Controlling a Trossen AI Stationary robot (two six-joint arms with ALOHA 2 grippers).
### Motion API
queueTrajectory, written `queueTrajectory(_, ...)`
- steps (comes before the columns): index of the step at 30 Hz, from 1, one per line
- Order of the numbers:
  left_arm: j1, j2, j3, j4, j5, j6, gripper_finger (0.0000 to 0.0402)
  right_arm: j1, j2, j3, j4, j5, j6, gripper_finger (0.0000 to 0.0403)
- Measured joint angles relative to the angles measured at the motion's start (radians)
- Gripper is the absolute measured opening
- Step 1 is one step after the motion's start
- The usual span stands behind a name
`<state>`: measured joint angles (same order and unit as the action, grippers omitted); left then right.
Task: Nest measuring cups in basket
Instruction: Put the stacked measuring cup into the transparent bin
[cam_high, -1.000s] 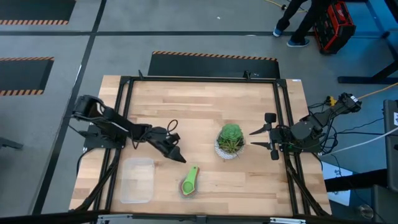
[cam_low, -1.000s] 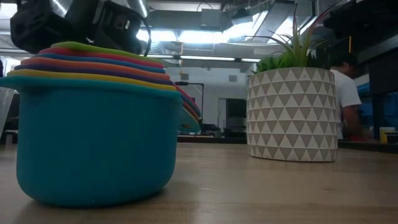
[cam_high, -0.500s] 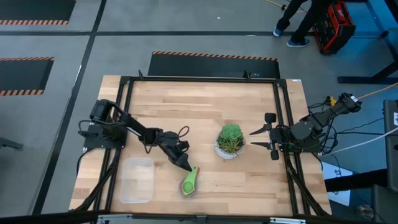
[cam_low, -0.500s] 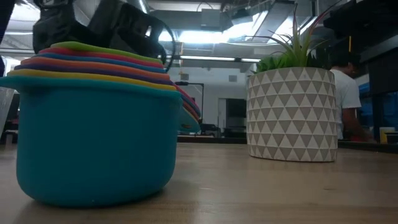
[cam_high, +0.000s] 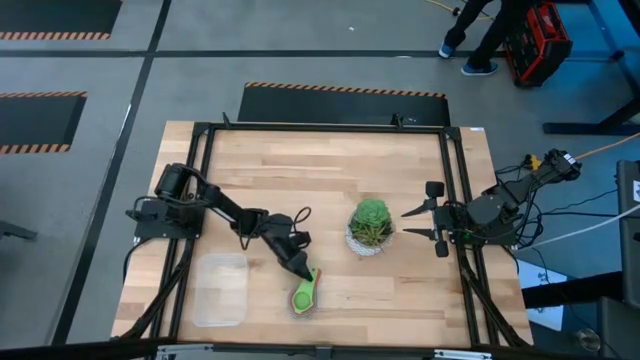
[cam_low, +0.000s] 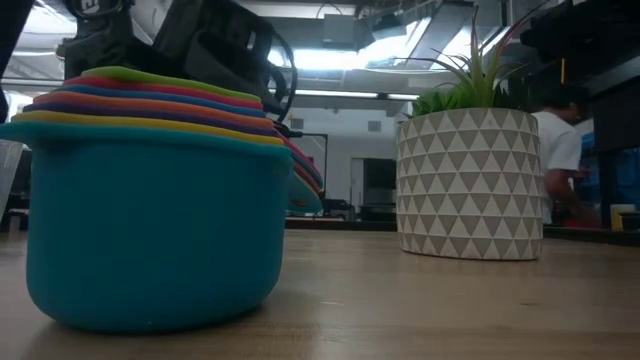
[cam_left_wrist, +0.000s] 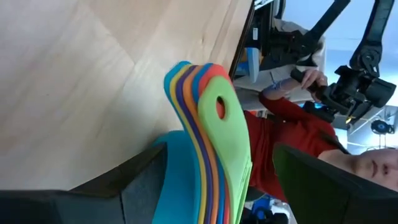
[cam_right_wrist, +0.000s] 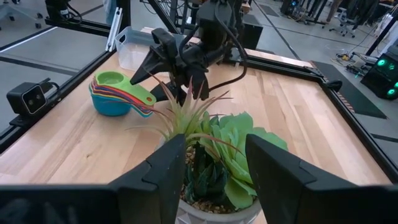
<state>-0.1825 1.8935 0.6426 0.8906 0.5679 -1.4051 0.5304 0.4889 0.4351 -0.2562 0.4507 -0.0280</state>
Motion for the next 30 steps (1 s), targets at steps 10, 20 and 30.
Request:
queueTrajectory(10,-0.046,0.0,0.0,-0.003,-0.087,-0.011,0.0284,0.0,0.0,0.0,0.0,0.0,0.0,0.0173)
queueTrajectory(20,-0.07,0.0,0.0,-0.006,-0.146,-0.055,0.0284,0.0,0.0,0.0,0.001,0.0,0.0,0.0173)
queueTrajectory(30,-0.073,0.023,0.051,-0.019,-0.139,-0.055,0.0284,0.0,0.0,0.0,0.001,0.0,0.0,0.0173)
